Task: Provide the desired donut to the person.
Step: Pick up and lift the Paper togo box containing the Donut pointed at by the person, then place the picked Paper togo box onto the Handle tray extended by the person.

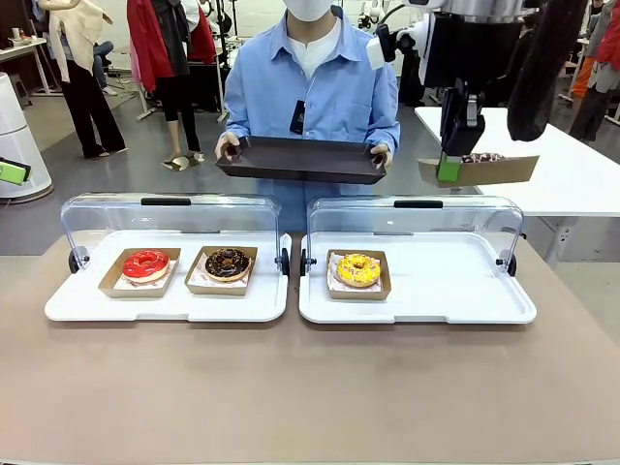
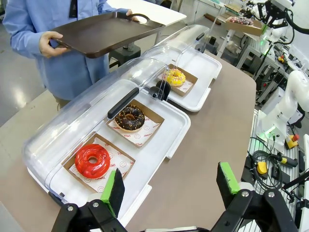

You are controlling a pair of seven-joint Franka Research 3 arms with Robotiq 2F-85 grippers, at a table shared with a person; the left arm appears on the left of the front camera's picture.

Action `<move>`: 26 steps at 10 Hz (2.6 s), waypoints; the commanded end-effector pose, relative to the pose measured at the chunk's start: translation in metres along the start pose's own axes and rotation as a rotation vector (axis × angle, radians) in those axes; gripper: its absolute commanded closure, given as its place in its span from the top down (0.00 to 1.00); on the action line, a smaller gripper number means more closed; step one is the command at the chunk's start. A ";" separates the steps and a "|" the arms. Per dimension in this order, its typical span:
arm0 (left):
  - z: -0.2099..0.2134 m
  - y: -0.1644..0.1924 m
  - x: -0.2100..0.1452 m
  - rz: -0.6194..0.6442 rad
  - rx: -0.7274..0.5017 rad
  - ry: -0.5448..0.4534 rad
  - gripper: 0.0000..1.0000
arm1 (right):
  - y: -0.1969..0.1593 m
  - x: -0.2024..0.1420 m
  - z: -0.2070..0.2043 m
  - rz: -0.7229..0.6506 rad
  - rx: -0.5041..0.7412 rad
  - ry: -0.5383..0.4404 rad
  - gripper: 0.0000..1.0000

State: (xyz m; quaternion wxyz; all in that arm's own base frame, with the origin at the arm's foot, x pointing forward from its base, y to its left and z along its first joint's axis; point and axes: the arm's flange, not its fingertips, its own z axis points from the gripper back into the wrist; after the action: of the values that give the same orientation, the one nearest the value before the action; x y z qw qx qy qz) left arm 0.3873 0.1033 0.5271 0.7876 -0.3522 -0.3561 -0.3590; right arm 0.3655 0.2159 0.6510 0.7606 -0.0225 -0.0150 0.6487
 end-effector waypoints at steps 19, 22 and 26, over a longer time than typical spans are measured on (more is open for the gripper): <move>0.001 -0.001 0.002 0.018 0.002 -0.003 1.00 | 0.000 0.000 0.000 0.000 0.000 0.000 0.00; 0.001 -0.001 0.002 0.018 0.002 -0.003 1.00 | 0.000 0.000 0.000 0.000 0.000 0.000 0.00; 0.001 -0.001 0.002 0.018 0.002 -0.003 1.00 | -0.037 0.056 0.034 0.062 -0.159 -0.037 0.02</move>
State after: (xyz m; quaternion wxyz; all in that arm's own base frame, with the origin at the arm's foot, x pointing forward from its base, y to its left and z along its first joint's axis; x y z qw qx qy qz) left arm 0.3872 0.1033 0.5272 0.7876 -0.3520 -0.3562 -0.3590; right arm 0.3787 0.2533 0.6801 0.7327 -0.0528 -0.0568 0.6761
